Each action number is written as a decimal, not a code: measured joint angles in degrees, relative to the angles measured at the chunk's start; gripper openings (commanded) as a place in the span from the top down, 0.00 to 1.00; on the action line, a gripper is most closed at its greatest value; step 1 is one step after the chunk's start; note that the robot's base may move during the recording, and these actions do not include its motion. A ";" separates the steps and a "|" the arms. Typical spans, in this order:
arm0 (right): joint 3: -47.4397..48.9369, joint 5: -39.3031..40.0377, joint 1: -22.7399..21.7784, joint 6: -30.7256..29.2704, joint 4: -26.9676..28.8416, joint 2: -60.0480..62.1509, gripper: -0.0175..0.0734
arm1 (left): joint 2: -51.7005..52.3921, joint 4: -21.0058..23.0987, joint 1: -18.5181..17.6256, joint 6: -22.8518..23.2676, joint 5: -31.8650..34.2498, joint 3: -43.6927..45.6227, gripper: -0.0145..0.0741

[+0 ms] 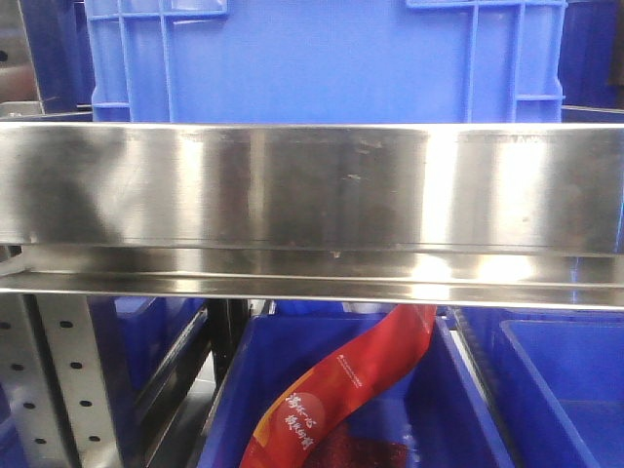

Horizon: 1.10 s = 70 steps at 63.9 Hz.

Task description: Grab PVC pipe and place in blue bin

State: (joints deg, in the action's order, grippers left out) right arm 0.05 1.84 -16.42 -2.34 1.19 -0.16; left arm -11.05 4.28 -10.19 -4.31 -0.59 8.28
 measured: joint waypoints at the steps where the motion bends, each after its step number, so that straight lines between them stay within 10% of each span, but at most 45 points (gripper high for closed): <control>1: 0.00 0.00 0.00 0.00 0.00 0.00 0.99 | 1.08 -0.92 0.52 0.00 -0.31 -0.64 0.96; 16: -0.05 0.00 0.00 0.00 0.00 0.00 0.99 | 10.21 -6.52 6.88 0.00 -1.26 -7.86 0.96; 70: -0.04 -0.02 0.00 0.00 -0.04 0.00 0.99 | 10.77 -3.87 7.13 0.00 -1.73 -8.38 0.96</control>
State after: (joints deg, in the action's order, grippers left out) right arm 0.01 1.82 -16.42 -2.34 1.15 -0.16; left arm -0.28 0.41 -3.06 -4.31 -2.32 -0.10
